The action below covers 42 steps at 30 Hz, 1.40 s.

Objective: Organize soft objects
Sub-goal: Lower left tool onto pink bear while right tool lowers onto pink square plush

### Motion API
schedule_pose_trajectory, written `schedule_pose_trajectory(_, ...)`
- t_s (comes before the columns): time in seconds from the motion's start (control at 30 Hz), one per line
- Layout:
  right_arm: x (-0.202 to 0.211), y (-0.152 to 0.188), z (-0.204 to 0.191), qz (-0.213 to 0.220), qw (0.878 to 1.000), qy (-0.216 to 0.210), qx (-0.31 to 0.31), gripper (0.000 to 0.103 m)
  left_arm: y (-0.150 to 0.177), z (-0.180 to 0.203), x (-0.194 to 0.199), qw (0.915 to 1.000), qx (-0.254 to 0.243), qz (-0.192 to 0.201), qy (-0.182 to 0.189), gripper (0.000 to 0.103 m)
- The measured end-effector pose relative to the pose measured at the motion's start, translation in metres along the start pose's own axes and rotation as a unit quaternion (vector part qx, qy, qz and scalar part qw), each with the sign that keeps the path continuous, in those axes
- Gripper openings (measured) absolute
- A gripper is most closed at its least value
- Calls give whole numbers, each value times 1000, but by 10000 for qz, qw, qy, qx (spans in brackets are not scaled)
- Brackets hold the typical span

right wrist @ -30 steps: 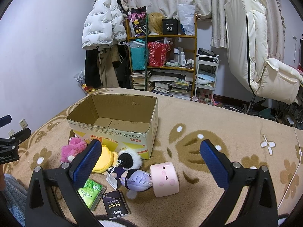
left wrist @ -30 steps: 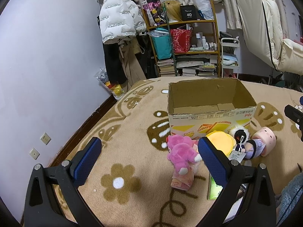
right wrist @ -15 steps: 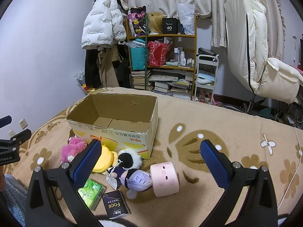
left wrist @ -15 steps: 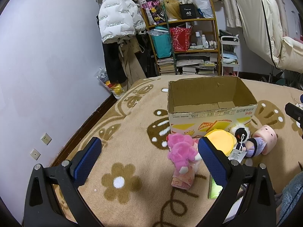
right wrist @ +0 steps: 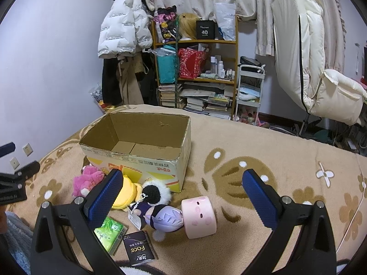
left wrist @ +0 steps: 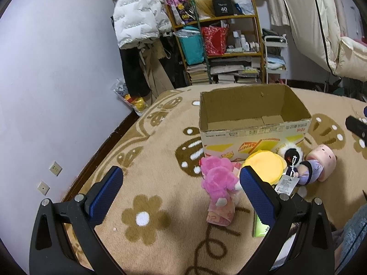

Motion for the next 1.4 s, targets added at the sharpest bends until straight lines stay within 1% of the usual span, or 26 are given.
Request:
schedule_pose_trajectory(0.1, -3, 0, 9, -71, 9998, -6, -174, 103, -4, 3, -9, 9998, -118, -151, 1, 101)
schedule_pose_trajectory(0.17, -21, 4, 15, -148, 9992, -62, -364, 103, -7, 4, -16, 9995, -191, -240, -10, 101)
schedule_pose_trajectory(0.23, -28, 6, 23, -217, 9983, -99, -535, 103, -11, 6, -21, 9994, -192, -279, -20, 101)
schedule_pose_trajectory(0.3, -35, 2, 24, -306, 9979, -82, -568, 103, -14, 7, -29, 9993, -128, -352, -8, 101)
schedule_pose_trajectory(0.4, -46, 6, 28, -480, 9971, -89, -584, 103, -19, 9, -44, 9987, 39, -515, 45, 101)
schedule_pose_trajectory(0.53, -64, 16, 29, -877, 9940, -91, -653, 103, -21, 13, -66, 9974, 165, -701, 33, 101)
schedule_pose_trajectory(0.7, -86, 33, 31, -1350, 9887, -46, -657, 103, -13, 25, -92, 9950, 104, -989, 97, 101)
schedule_pose_trajectory(0.8, -98, 45, 34, -1663, 9835, -37, -710, 102, -7, 31, -106, 9931, 47, -1159, 148, 101)
schedule_pose_trajectory(0.93, -111, 61, 37, -1963, 9777, 15, -749, 102, 1, 37, -123, 9899, 38, -1398, 237, 101)
schedule_pose_trajectory(1.1, -126, 72, 40, -2200, 9722, 46, -799, 102, 13, 43, -141, 9851, 64, -1692, 318, 101)
schedule_pose_trajectory(1.17, -132, 77, 41, -2318, 9693, 59, -825, 100, 17, 43, -145, 9834, 78, -1781, 342, 101)
schedule_pose_trajectory(1.23, -137, 82, 42, -2428, 9664, 52, -849, 95, 22, 44, -151, 9816, 60, -1878, 336, 101)
schedule_pose_trajectory(1.33, -142, 89, 43, -2584, 9619, 10, -891, 93, 30, 46, -158, 9786, 35, -2029, 332, 101)
schedule_pose_trajectory(1.37, -144, 92, 43, -2639, 9604, -12, -897, 90, 32, 47, -160, 9777, 33, -2072, 338, 101)
schedule_pose_trajectory(1.4, -145, 94, 43, -2676, 9593, -26, -899, 84, 34, 48, -161, 9768, 26, -2114, 343, 101)
Point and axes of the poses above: each gripper's, at about its wrist camera, not at the fingertips, and x roughly against the way its jaws point, z to its right, y to its underside, the point moved 9 cm from there along -x, roughly the way its jaws point, and after that the axes turned 2 degrees about x, right-handed, at the moved point
